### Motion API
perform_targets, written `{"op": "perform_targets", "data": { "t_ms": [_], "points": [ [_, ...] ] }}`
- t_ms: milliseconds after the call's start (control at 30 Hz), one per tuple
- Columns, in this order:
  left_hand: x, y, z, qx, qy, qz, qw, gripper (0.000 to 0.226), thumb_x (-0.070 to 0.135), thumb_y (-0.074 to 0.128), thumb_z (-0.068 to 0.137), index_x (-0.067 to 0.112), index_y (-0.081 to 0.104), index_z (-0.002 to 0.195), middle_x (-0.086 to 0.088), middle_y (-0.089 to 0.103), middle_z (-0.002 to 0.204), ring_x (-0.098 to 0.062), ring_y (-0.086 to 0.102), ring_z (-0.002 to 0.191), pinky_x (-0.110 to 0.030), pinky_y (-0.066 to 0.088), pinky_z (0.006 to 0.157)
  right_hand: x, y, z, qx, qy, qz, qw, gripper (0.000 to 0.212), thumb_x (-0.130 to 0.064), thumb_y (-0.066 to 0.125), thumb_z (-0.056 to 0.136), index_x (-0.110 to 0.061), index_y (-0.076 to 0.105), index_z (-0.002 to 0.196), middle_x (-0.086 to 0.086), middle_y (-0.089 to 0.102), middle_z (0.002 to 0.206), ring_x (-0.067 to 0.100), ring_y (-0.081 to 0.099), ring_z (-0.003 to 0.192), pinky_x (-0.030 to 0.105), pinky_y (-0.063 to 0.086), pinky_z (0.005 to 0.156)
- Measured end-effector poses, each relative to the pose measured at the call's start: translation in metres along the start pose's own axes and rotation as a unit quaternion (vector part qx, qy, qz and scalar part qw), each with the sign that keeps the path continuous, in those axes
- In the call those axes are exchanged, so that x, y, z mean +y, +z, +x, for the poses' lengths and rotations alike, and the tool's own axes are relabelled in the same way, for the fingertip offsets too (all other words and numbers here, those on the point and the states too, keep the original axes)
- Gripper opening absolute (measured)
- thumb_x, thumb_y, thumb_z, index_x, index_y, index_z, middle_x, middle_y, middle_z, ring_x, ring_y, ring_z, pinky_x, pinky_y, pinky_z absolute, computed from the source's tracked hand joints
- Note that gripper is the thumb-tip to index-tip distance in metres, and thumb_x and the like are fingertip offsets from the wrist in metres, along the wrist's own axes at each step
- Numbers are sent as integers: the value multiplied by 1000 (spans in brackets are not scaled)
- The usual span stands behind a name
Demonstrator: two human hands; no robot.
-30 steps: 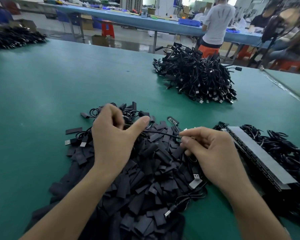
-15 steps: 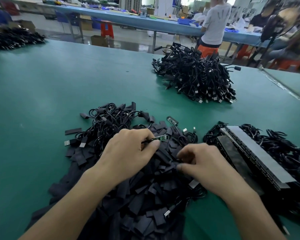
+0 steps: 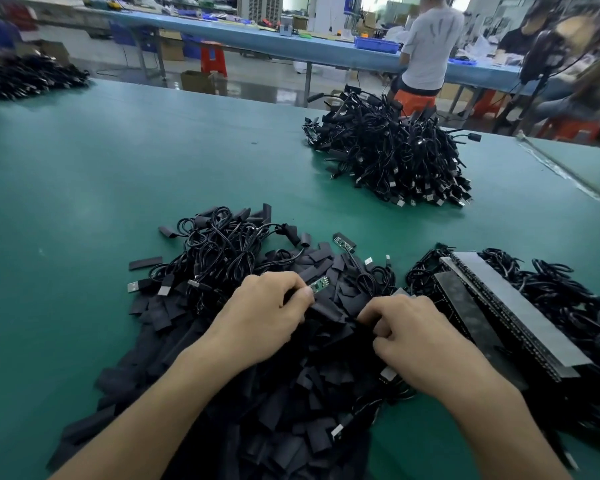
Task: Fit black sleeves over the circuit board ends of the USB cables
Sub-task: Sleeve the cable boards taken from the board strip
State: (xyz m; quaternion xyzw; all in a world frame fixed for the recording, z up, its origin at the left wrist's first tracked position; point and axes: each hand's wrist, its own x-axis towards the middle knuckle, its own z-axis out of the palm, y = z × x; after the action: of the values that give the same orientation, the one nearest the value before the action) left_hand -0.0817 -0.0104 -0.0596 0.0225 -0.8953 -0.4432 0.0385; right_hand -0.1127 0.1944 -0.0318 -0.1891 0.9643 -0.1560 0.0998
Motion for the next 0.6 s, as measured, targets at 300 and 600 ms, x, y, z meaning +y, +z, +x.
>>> {"op": "perform_targets", "data": {
  "t_ms": [300, 600],
  "points": [
    [5, -2, 2, 14, 22, -80, 996, 26, 27, 49, 102, 28, 66, 84, 16, 74, 76, -11, 57, 53, -25, 47, 51, -4, -11, -1, 136, -50, 223, 964, 32, -18, 75, 85, -40, 67, 108, -14, 69, 69, 3, 66, 60, 18, 52, 65],
    [6, 0, 1, 2, 39, -160, 986, 12, 26, 64, 95, 24, 74, 88, 4, 75, 80, -11, 69, 75, -35, 56, 75, -10, -3, 2, 36, -94, 369, 924, 23, -9, 73, 87, -31, 72, 88, -4, 71, 71, 9, 67, 60, 14, 46, 58]
  ]
}}
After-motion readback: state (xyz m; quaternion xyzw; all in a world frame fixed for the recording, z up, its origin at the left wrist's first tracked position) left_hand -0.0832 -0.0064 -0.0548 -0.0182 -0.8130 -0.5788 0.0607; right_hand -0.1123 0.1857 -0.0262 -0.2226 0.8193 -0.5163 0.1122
